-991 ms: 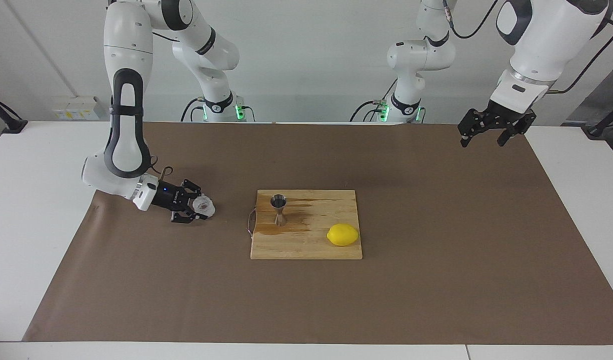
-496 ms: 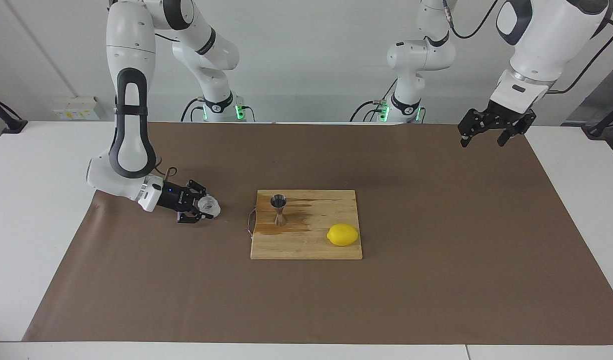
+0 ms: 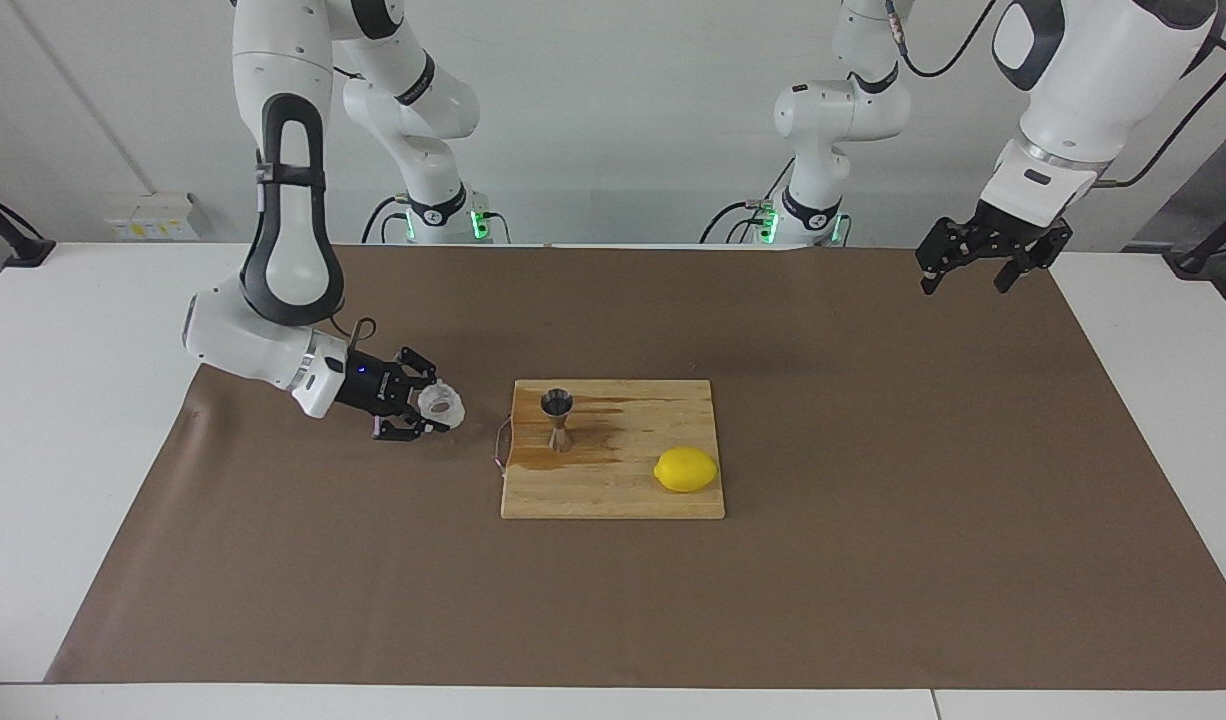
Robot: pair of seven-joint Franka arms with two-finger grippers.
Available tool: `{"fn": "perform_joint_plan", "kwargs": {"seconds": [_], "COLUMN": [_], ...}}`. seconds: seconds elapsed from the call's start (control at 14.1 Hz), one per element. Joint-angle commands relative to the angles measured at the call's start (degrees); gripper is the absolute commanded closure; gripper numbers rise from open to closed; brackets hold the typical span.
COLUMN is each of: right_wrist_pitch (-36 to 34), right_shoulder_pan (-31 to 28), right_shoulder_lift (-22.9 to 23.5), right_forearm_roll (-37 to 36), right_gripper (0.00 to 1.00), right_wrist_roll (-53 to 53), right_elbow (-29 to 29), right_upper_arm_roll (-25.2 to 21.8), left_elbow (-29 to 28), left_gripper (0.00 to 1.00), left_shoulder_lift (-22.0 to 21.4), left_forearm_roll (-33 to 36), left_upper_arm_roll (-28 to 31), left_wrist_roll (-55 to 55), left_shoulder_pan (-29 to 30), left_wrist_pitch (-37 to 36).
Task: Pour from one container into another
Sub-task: 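Grasp the white cup with the right gripper and lift it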
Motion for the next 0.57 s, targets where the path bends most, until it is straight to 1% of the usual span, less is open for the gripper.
{"fn": "perform_joint_plan", "kwargs": {"seconds": [0.0, 0.07, 0.21, 0.35, 0.5], "right_wrist_pitch": [0.50, 0.68, 4.00, 5.42, 8.83], "right_shoulder_pan": [2.36, 3.67, 4.74, 7.89, 10.26], "right_shoulder_lift": [-2.64, -3.52, -3.96, -4.32, -4.32], "right_forearm_roll": [-3.85, -5.78, -10.43, -14.12, -19.22], "right_gripper": [0.61, 0.61, 0.61, 0.62, 0.62], "right_wrist_roll": [9.87, 13.20, 17.70, 22.00, 26.67], "right_elbow": [1.14, 1.31, 1.84, 2.28, 2.55], "right_upper_arm_roll": [0.13, 0.13, 0.22, 0.22, 0.22], "left_elbow": [-1.58, -1.58, -1.58, -1.58, -1.58], "left_gripper": [0.00, 0.00, 0.00, 0.00, 0.00], "left_shoulder_lift": [-1.48, -1.57, -1.57, -1.57, -1.48], "left_forearm_roll": [0.52, 0.52, 0.52, 0.52, 0.52], "left_upper_arm_roll": [0.01, 0.01, 0.01, 0.01, 0.01], "left_wrist_roll": [0.12, 0.12, 0.12, 0.04, -0.05], "left_shoulder_pan": [0.24, 0.24, 0.24, 0.24, 0.15], "left_wrist_pitch": [-0.21, -0.12, -0.12, -0.03, 0.41]}}
